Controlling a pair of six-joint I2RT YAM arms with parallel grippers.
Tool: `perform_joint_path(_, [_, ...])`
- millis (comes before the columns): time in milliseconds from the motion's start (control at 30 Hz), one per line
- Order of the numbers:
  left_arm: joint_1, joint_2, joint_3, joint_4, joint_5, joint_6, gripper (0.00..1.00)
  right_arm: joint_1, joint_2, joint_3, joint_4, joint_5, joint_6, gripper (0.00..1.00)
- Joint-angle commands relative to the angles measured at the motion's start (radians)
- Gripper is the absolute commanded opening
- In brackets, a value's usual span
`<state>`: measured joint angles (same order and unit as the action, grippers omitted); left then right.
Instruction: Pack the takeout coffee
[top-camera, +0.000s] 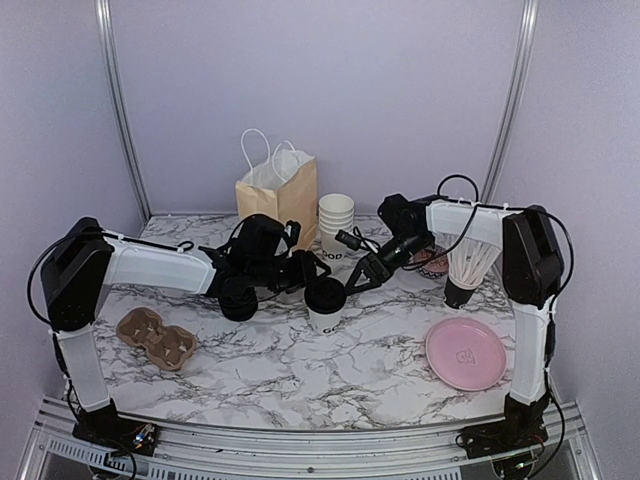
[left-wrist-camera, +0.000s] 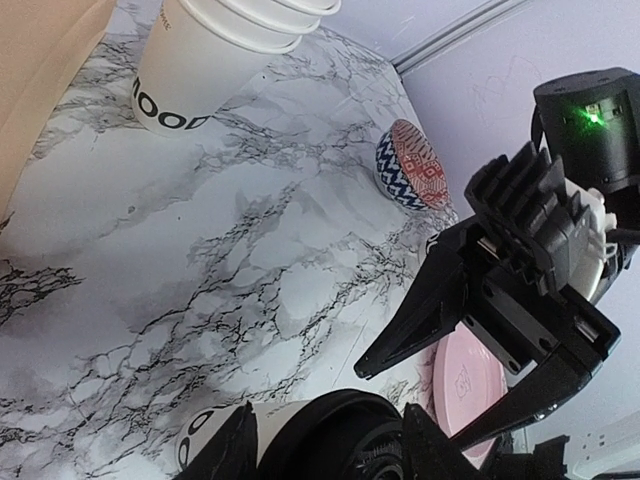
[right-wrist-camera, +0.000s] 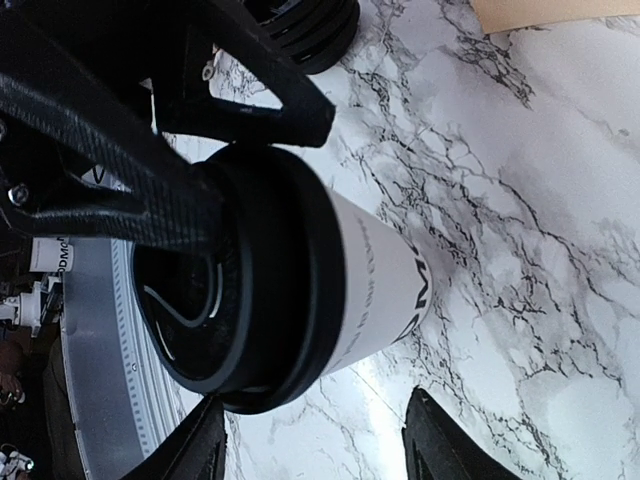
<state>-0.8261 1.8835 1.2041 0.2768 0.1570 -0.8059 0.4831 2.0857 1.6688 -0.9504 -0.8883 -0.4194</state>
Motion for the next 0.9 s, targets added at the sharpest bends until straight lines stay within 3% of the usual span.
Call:
perform_joint_path(0, [-0.023, -0.058, -0.038, 0.016, 0.04, 0.02, 0.46, 0.003, 0.029, 0.067, 0.033, 0.022, 0.041, 0.56])
perform_joint_path(700, [-0.092, -0.303, -0.3, 0.01, -0.036, -0.096, 0.44, -0.018, 0.069, 0.132, 0.032, 0.06, 0.07, 0.56])
perform_joint_path(867, [-0.075, -0.335, -0.288, -0.135, -0.171, -0.112, 0.45, -0.02, -0.005, 0.064, 0.039, 0.112, 0.065, 0.61])
